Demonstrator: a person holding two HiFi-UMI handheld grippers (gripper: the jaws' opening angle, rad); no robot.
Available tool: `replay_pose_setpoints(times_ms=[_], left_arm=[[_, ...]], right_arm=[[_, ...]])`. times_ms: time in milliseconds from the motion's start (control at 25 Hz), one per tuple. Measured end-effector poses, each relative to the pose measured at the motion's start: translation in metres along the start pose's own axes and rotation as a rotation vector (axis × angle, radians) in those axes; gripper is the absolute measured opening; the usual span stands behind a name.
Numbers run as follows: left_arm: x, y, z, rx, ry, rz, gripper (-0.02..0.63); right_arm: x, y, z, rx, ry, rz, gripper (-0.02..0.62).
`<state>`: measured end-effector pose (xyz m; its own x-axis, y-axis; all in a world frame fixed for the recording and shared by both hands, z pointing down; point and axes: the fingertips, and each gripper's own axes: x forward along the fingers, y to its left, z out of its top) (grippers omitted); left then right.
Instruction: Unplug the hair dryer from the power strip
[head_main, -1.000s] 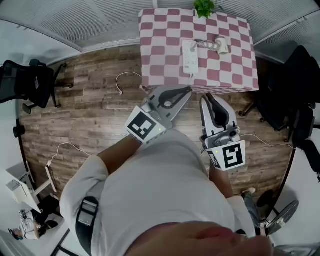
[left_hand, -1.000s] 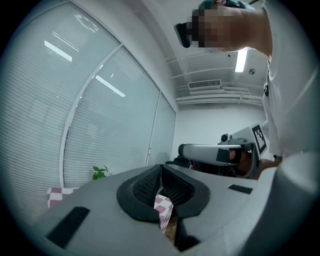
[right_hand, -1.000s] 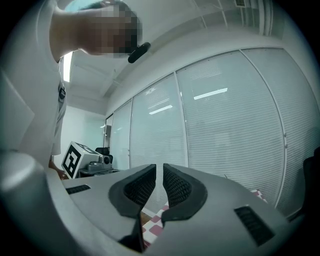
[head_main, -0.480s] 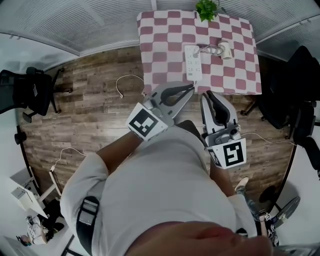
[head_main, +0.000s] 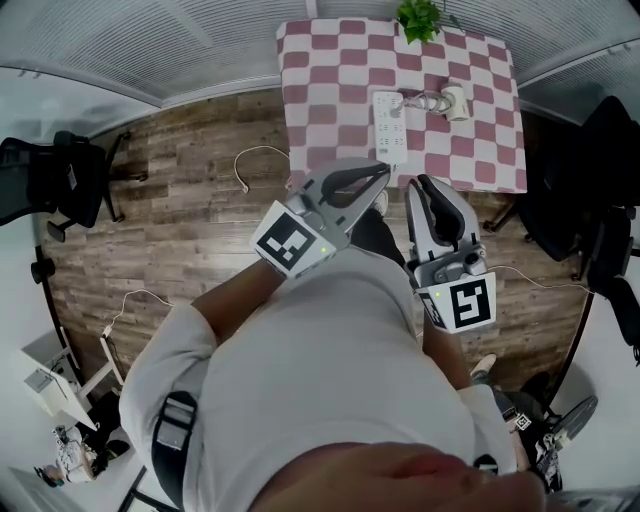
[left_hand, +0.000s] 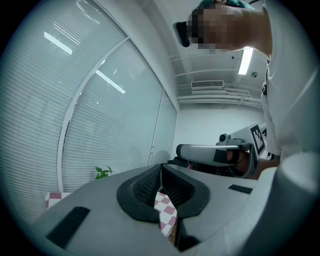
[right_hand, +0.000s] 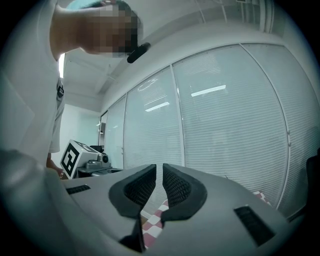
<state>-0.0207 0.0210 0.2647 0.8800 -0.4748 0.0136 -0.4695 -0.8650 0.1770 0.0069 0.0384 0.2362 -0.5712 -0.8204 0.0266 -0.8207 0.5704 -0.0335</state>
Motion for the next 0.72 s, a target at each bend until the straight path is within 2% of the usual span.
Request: replay_pose_setpoints(times_ms=[720], left_arm=[[0.068,0.041,-0.001,-0.019,0.010,0.119,0.040]], right_arm=[[0.031,-0.080,-0.010,0.011,0.017,0.076,0.034]])
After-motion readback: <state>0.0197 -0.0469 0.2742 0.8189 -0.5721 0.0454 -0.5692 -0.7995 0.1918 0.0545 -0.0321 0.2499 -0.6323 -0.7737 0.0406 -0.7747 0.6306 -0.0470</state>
